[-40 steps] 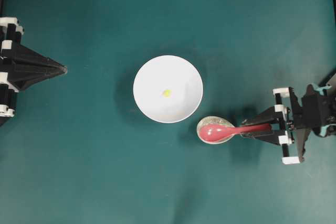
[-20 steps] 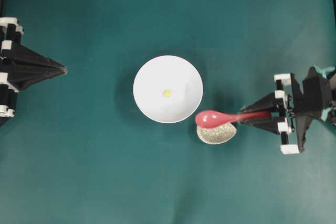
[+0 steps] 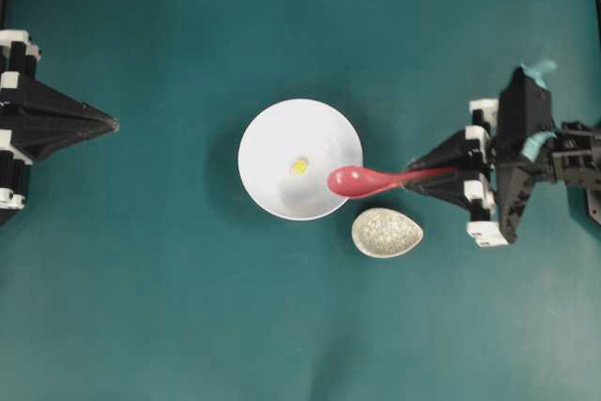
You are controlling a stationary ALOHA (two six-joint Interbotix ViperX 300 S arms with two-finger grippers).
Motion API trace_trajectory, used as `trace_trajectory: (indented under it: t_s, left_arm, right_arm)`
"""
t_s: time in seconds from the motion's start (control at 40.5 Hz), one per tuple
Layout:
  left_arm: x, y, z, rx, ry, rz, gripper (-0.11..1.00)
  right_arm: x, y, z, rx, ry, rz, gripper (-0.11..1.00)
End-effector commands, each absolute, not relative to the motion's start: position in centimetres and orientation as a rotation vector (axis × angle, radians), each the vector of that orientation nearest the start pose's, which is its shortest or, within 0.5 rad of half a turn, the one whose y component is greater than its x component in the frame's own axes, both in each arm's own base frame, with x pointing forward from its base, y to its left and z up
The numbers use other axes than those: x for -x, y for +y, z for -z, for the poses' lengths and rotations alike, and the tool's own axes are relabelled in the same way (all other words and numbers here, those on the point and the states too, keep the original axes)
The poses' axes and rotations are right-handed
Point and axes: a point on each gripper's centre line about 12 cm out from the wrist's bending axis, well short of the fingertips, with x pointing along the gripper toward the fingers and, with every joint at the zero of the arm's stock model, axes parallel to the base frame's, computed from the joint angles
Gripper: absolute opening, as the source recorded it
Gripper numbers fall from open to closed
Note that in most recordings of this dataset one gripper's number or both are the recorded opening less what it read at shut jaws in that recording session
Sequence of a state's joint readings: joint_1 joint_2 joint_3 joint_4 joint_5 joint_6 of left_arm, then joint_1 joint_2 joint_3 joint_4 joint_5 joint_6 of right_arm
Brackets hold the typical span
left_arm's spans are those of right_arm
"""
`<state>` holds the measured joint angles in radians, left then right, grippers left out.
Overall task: Scoop the yellow hexagonal prism block from the bowl with a spoon using the right arm.
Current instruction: 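Lift the pink spoon off the rest and carry it over the bowl, then lower the spoon bowl into the white bowl beside the yellow block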
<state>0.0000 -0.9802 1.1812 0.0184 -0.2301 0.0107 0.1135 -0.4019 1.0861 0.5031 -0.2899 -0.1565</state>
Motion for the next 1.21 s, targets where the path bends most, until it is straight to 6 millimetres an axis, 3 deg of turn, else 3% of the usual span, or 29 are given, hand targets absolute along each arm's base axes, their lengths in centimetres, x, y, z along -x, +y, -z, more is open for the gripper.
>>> trace_trajectory:
  t_s: [0.0,0.543,0.889,1.186]
  left_arm:
    - [-19.8,0.0,-29.8,-0.033,-0.06,0.003,-0.01]
    - [-19.7,0.2,-29.9,-0.038,-0.06,-0.01,-0.01]
    - [-19.8,0.2,-29.7,-0.04,-0.052,-0.01,-0.01]
    - [-19.8,0.2,-29.7,-0.04,-0.052,-0.011,-0.01]
  right_arm:
    - [-28.6,1.3,-20.4,-0.286,0.408,0.089,0.23]
    - [-31.5,-1.8,-23.7,-0.389,0.587,0.104,0.23]
    - [-34.6,-2.2,-22.6,-0.428,0.818,0.055,0.23]
    - [-36.5,-2.4,-22.3,-0.387,0.9,0.03,0.23]
